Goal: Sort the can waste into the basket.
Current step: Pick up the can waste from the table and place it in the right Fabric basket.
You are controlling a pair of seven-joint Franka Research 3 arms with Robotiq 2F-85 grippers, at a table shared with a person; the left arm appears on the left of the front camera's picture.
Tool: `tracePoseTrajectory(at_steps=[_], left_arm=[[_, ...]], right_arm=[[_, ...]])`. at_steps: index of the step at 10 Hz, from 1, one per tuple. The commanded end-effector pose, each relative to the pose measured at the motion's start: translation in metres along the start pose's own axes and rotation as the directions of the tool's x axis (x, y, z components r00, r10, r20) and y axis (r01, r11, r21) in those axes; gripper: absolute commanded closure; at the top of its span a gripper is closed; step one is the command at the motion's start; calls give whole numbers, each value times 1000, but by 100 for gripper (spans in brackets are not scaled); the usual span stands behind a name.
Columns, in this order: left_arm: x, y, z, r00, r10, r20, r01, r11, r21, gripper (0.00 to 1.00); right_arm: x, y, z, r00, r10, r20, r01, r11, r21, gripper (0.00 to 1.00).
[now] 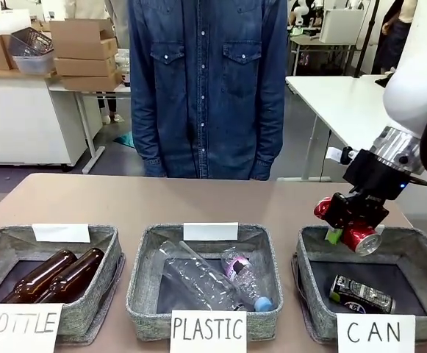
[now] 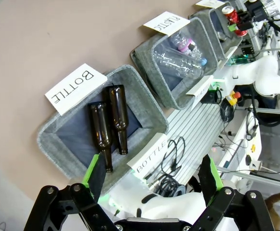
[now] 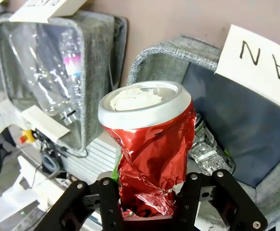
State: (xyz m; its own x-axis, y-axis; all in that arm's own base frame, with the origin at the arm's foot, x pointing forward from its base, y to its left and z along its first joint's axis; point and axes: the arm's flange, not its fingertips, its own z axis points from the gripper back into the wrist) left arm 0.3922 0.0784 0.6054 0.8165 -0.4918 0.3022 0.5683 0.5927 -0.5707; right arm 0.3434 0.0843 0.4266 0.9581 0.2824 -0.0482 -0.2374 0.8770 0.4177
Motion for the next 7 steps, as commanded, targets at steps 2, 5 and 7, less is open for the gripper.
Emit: tracePoseTrajectory(at_steps=[2,5,7], left_arm=[[-3,1,0,1000,-16,-4,16,1000,10,0],[-3,1,0,1000,-16,-4,16,1000,10,0],[-3,1,0,1000,-16,-4,16,1000,10,0]], right_arm=[[5,-1,5,1000,-10,7,10,1000,-1,12],[6,-2,4,1000,-11,3,11,1000,2,0],[6,-3,4,1000,-9,3,9,1000,9,0]])
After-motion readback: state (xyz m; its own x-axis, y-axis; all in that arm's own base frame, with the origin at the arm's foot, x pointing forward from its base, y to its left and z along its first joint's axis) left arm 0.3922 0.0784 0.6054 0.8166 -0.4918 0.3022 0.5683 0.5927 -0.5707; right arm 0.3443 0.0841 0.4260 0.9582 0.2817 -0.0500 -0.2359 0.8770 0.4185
